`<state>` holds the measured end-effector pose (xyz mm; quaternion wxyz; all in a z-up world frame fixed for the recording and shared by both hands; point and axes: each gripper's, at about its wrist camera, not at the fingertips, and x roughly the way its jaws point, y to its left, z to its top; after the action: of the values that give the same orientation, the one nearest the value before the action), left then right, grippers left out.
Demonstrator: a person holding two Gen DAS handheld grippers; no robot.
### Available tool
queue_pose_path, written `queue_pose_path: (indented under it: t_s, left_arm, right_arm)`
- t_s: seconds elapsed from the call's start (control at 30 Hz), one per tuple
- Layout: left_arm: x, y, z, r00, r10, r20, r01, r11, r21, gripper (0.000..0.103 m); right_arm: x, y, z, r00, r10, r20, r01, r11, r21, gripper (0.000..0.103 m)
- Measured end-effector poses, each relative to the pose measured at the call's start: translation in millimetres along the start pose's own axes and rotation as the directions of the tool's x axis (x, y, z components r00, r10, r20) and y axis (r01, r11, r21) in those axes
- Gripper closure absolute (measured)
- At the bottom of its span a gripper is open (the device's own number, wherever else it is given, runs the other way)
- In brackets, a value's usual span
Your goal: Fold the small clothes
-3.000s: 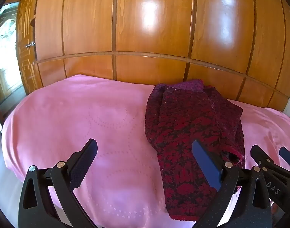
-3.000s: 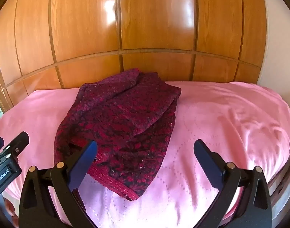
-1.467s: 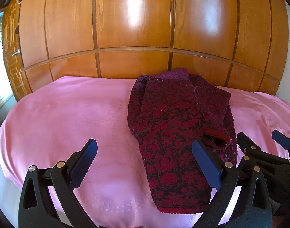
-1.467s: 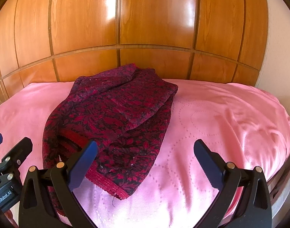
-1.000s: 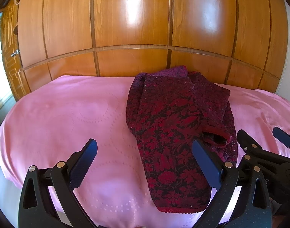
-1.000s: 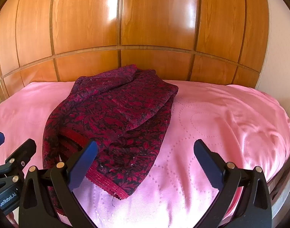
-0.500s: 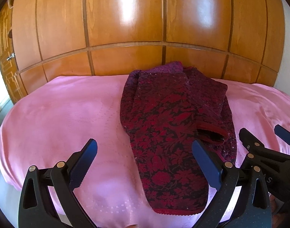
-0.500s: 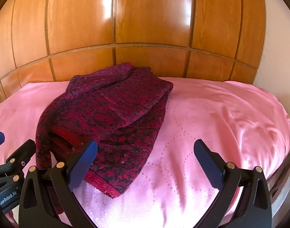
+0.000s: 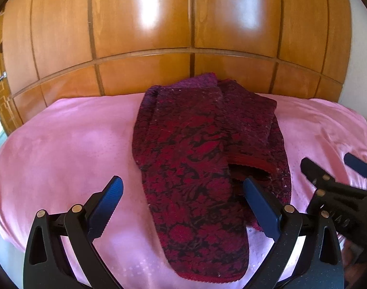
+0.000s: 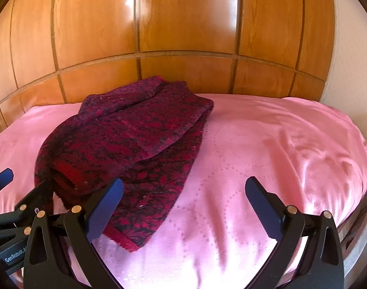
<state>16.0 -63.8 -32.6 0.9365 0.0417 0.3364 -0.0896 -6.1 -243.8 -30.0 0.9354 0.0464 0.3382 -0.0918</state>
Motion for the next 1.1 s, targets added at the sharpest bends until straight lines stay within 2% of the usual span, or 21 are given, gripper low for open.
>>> queue_pose_path:
  t_s: [0.07,0.2,0.23,0.3,0.33,0.4,0.43,0.47,0.5,0.57,0.6,0.67,0.7,0.73,0.77,0.83,0.87,0.93,0.97,1.0,1.1]
  left_arm:
    - [6.0,-3.5,-1.0,1.0,-0.009,-0.006,0.009,1.0,0.017,0.013]
    - [24.0,-10.0,-4.0,0.999,-0.02,-0.043,0.022,0.999,0.046,0.021]
    - [28.0,-12.0,-5.3,0.999,-0.019,-0.048,0.022,0.998,0.056,0.026]
    - [32.8,-15.1,-8.5,0.998,-0.023,-0.052,0.027,0.997,0.078,0.032]
    - [33.8,-15.1,-9.4,0.998,-0.029,-0.053,0.033,0.996,0.083,0.037]
    - [32.1,-11.9,-10.0,0.996,-0.071,-0.053,0.075,0.995,0.073,0.044]
    - [31.3,-11.2,-9.9,0.995,-0.085,-0.051,0.089,0.994,0.071,0.047]
    - [30.0,-9.7,-10.2,0.993,-0.103,-0.05,0.107,0.992,0.07,0.049]
    - [29.1,-8.4,-10.3,0.992,-0.116,-0.048,0.12,0.991,0.068,0.05]
    - [25.4,-2.4,-11.8,0.986,-0.157,-0.047,0.159,0.986,0.053,0.056]
    - [24.2,-0.4,-12.0,0.984,-0.17,-0.045,0.172,0.984,0.047,0.059]
    - [21.4,6.9,-12.6,0.979,-0.2,-0.042,0.201,0.979,0.03,0.072]
    - [20.8,10.3,-12.1,0.976,-0.212,-0.043,0.213,0.977,0.018,0.075]
    - [20.1,15.3,-10.4,0.972,-0.233,-0.043,0.233,0.973,-0.003,0.08]
    - [17.7,24.4,-7.7,0.963,-0.267,-0.044,0.265,0.963,-0.043,0.085]
    - [12.5,38.8,-1.4,0.954,-0.299,-0.034,0.294,0.95,-0.101,0.091]
    - [9.9,45.9,2.5,0.949,-0.315,-0.026,0.309,0.942,-0.127,0.092]
    - [2.4,66.3,13.1,0.936,-0.353,0.007,0.347,0.918,-0.192,0.092]
    - [0.4,75.0,18.9,0.933,-0.36,0.021,0.356,0.91,-0.211,0.092]
    - [-0.8,84.5,25.9,0.932,-0.362,0.035,0.36,0.904,-0.229,0.092]
    - [0.3,117.5,48.2,0.935,-0.346,0.074,0.352,0.891,-0.285,0.093]
  right_arm:
    - [3.4,-9.2,2.2,0.999,0.034,-0.015,-0.034,0.999,0.03,0.002]
    - [16.6,-35.0,6.4,0.989,0.129,-0.067,-0.118,0.982,0.149,0.003]
    - [20.6,-40.7,7.5,0.983,0.166,-0.081,-0.149,0.971,0.186,0.005]
    - [29.5,-49.0,9.7,0.964,0.242,-0.106,-0.209,0.944,0.254,0.016]
    - [34.1,-51.0,11.0,0.952,0.284,-0.116,-0.243,0.929,0.281,0.018]
    - [40.9,-50.6,13.6,0.922,0.367,-0.122,-0.312,0.893,0.326,0.028]
    - [44.2,-48.5,14.5,0.903,0.411,-0.125,-0.348,0.871,0.346,0.03]
    - [49.7,-44.2,15.7,0.875,0.466,-0.13,-0.394,0.842,0.368,0.032]
    - [52.7,-39.8,16.1,0.859,0.495,-0.136,-0.416,0.826,0.379,0.034]
    - [63.0,-28.0,17.9,0.811,0.565,-0.154,-0.47,0.784,0.406,0.036]
    - [67.7,-21.4,18.4,0.781,0.603,-0.162,-0.497,0.758,0.423,0.037]
    - [77.5,-13.2,16.7,0.729,0.658,-0.189,-0.523,0.714,0.465,0.038]
    - [84.3,-7.6,14.5,0.69,0.695,-0.202,-0.536,0.679,0.502,0.039]
    - [88.4,-3.0,13.2,0.663,0.721,-0.201,-0.548,0.651,0.526,0.039]
    - [91.4,1.9,12.7,0.645,0.738,-0.2,-0.555,0.632,0.541,0.039]
    - [94.1,5.5,14.7,0.625,0.756,-0.194,-0.562,0.609,0.56,0.044]
    - [93.2,7.8,17.6,0.613,0.768,-0.187,-0.576,0.596,0.559,0.057]
    - [84.2,8.1,28.8,0.62,0.766,-0.172,-0.598,0.603,0.528,0.069]
    - [76.5,6.2,36.5,0.634,0.758,-0.157,-0.61,0.614,0.5,0.081]
    - [74.2,6.7,40.3,0.65,0.745,-0.149,-0.614,0.63,0.475,0.087]
    - [47.6,-7.2,65.6,0.75,0.655,-0.094,-0.591,0.727,0.349,0.091]
